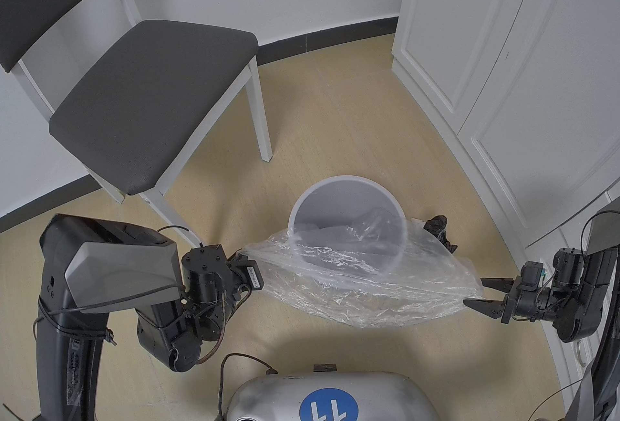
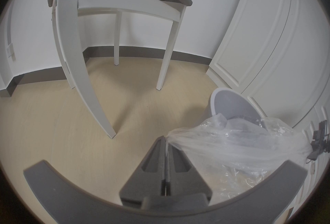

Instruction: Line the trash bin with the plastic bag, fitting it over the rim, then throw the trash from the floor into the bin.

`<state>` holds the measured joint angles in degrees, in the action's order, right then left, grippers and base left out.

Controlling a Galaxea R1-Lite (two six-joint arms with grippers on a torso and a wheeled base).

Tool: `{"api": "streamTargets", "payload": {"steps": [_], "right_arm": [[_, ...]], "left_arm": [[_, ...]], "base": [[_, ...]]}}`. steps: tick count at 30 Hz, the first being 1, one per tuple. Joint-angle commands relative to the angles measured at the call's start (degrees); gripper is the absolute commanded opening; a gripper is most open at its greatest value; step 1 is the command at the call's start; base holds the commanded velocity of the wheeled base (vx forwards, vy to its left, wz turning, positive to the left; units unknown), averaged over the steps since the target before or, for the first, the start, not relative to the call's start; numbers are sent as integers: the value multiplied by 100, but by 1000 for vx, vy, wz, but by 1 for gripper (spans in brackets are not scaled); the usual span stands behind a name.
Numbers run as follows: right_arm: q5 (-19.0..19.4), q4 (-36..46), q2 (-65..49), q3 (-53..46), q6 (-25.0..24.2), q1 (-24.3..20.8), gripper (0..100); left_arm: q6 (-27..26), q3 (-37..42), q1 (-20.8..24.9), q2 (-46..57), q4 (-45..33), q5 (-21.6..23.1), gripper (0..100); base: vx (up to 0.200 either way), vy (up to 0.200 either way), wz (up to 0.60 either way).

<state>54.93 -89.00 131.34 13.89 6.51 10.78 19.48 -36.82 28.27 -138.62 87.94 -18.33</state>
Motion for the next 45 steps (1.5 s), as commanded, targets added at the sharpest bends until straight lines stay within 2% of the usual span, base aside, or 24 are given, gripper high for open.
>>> {"api": "streamTargets", "payload": {"steps": [1, 7, 10, 14, 15, 16, 17, 18, 19, 20, 21, 22, 23, 25, 28, 31, 35, 40, 43, 44, 45], "right_arm": [[88, -100, 172, 9, 8, 109, 100], [466, -100, 172, 27, 26, 311, 100], [492, -100, 137, 27, 26, 337, 100], [325, -100, -56, 141, -62, 197, 100], [0, -100, -337, 97, -132, -23, 100], [-97, -100, -399, 88, -150, -76, 100], [-861, -100, -803, 9, -396, -506, 100], [-1099, -100, -909, 0, -484, -638, 100], [-1793, -100, -1172, 27, -792, -1069, 100], [-2777, -100, -1462, 70, -1231, -1675, 100], [-3164, -100, -1568, 97, -1372, -1904, 100], [-3867, -100, -1700, 141, -1583, -2343, 100], [-4359, -100, -1752, 132, -1591, -2695, 100], [-4922, -100, -1814, 62, -1337, -3249, 100], [-5458, -100, -1840, -176, -660, -3899, 100], [-6108, -100, -1814, -387, -185, -4514, 100], [-7093, -100, -1603, -343, -27, -5323, 100], [-7260, -100, -1330, 194, 298, -5481, 100], [-7251, -100, -1128, 413, 878, -5428, 100], [-7251, -100, -1119, 422, 896, -5428, 100], [-7260, -100, -979, 554, 1080, -5419, 100]], "left_arm": [[3, -168, -111, -253, 4, -21, 0], [12, -212, -155, -245, 4, -21, 0], [12, -230, -146, -218, 4, -21, 0], [12, -221, -138, -157, 4, -39, 0], [12, -212, -111, -51, 4, -153, 0], [12, -212, -102, -25, 4, -179, 0], [21, -194, -50, 142, 4, -311, 0], [29, -194, -32, 186, 4, -329, 0], [38, -186, 21, 309, 4, -337, 0], [56, -168, 65, 485, 4, -337, 0], [82, -186, 82, 555, 4, -337, 0], [109, -203, 100, 643, 4, -337, 0], [161, -221, 109, 705, 4, -337, 0], [302, -274, 126, 793, 4, -337, 0], [530, -291, 179, 924, 4, -346, 0], [557, -274, 258, 942, 4, -346, 0], [548, -300, 355, 942, 4, -460, 0], [530, -309, 355, 951, 4, -548, 0], [548, -309, 363, 951, 4, -557, 0], [548, -309, 363, 951, 4, -548, 100], [557, -309, 363, 951, 4, -557, 100]], "base": [[0, 0, 0], [0, 0, 0], [0, 0, 0], [0, 0, 0], [0, 0, 0], [0, 0, 0], [0, 0, 0], [0, 0, 0], [0, 0, 0], [0, 0, 0], [0, 0, 0], [0, 0, 0], [0, 0, 0], [0, 0, 0], [0, 0, 0], [0, 0, 0], [0, 0, 0], [0, 0, 0], [0, 0, 0], [0, 0, 0], [0, 0, 0]]}}
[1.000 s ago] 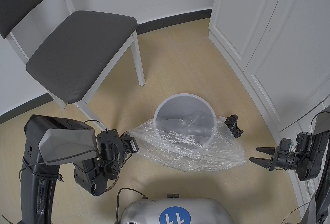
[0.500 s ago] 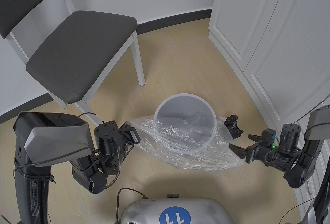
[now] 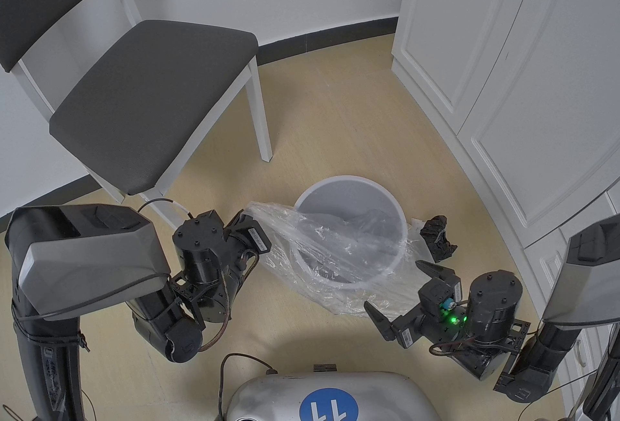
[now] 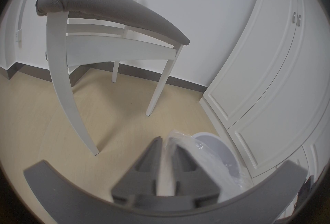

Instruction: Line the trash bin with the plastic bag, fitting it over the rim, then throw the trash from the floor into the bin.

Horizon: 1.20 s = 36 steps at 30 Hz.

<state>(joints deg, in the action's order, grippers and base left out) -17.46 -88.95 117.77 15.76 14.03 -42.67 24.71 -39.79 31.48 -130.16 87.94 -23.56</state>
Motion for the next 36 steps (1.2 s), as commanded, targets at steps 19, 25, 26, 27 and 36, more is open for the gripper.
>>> {"api": "streamTargets", "payload": {"steps": [19, 25, 26, 27, 36], "right_arm": [[-153, -105, 1521, 1825, 970, 540, 100], [-144, -105, 1775, 2212, 715, 549, 100], [-144, -69, 1758, 2238, 654, 540, 100], [-135, -34, 1740, 2256, 610, 531, 100], [-74, 616, 1222, 2098, 126, 268, 100]], "left_arm": [[7, -11, 34, 149, 4, -69, 100], [7, -2, 34, 131, 4, -69, 100], [7, -2, 34, 131, 4, -69, 100], [7, -2, 34, 131, 4, -69, 100], [7, -11, 16, 140, 4, -69, 100]], "base": [[0, 0, 0], [0, 0, 0], [0, 0, 0], [0, 0, 0], [0, 0, 0]]}}
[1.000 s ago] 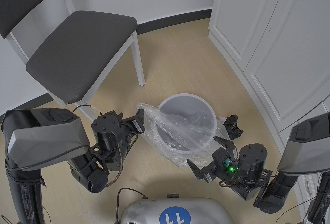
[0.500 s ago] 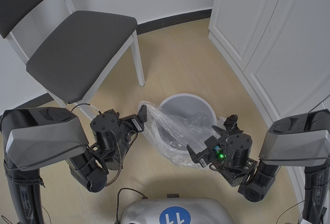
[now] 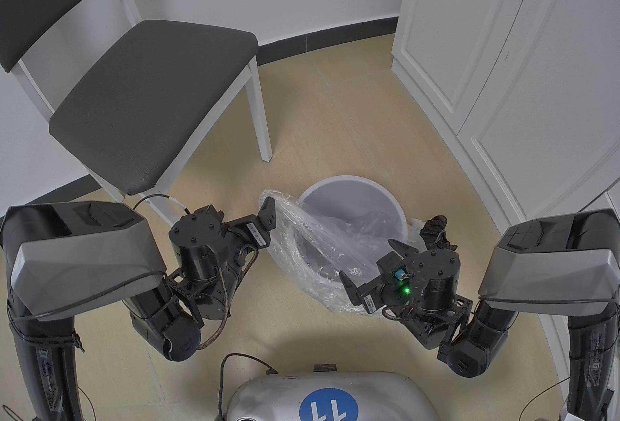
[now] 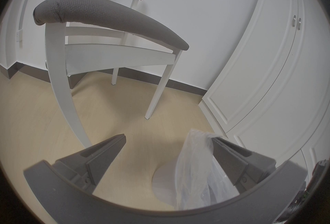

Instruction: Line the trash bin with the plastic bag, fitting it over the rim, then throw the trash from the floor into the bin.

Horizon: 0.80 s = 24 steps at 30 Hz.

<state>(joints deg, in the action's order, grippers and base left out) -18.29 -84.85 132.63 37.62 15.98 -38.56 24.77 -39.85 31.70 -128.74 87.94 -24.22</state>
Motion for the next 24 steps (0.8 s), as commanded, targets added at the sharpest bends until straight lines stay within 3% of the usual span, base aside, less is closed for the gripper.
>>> {"api": "streamTargets", "payload": {"steps": [1, 12, 13, 21, 24], "right_arm": [[9, 284, -229, -44, -69, -143, 100], [9, 425, 228, 509, -122, 6, 100], [9, 425, 245, 518, -139, 6, 0], [141, 425, 201, 624, -157, 121, 0], [176, 654, -18, 1002, -148, 393, 0]], "left_arm": [[1, -5, -5, -1, 4, -4, 100], [1, -14, -32, 16, 4, -4, 100], [1, -14, -32, 16, 4, -4, 100], [-7, -14, -58, 7, 4, 5, 100], [-25, -31, -120, -10, 4, 5, 100]], "base": [[0, 0, 0], [0, 0, 0], [0, 0, 0], [0, 0, 0], [0, 0, 0]]}}
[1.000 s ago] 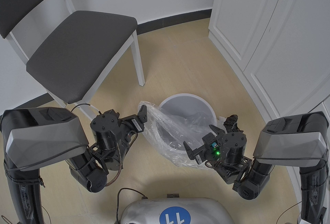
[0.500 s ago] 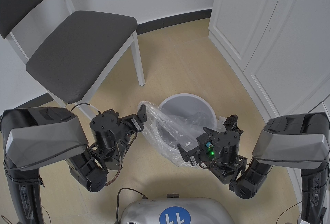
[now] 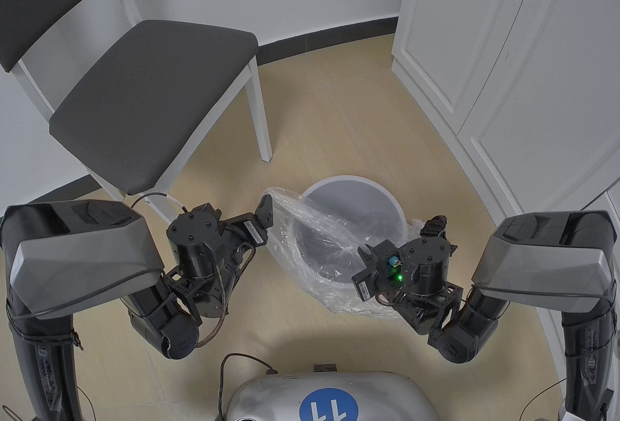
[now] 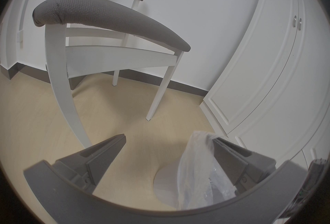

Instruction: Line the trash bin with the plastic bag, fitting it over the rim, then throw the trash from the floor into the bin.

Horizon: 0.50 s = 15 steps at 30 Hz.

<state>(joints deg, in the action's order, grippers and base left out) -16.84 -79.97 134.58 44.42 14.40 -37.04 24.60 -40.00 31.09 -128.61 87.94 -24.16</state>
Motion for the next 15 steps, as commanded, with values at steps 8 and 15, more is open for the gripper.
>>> {"api": "streamTargets", "payload": {"steps": [8, 15], "right_arm": [[225, 1871, -600, 1983, -86, 759, 0], [163, 2574, -187, 3310, -148, 944, 0]], "left_arm": [[-8, -131, -217, -68, 4, -1, 100], [-17, -114, -235, -59, 4, 8, 100]], "base": [[0, 0, 0], [0, 0, 0]]}}
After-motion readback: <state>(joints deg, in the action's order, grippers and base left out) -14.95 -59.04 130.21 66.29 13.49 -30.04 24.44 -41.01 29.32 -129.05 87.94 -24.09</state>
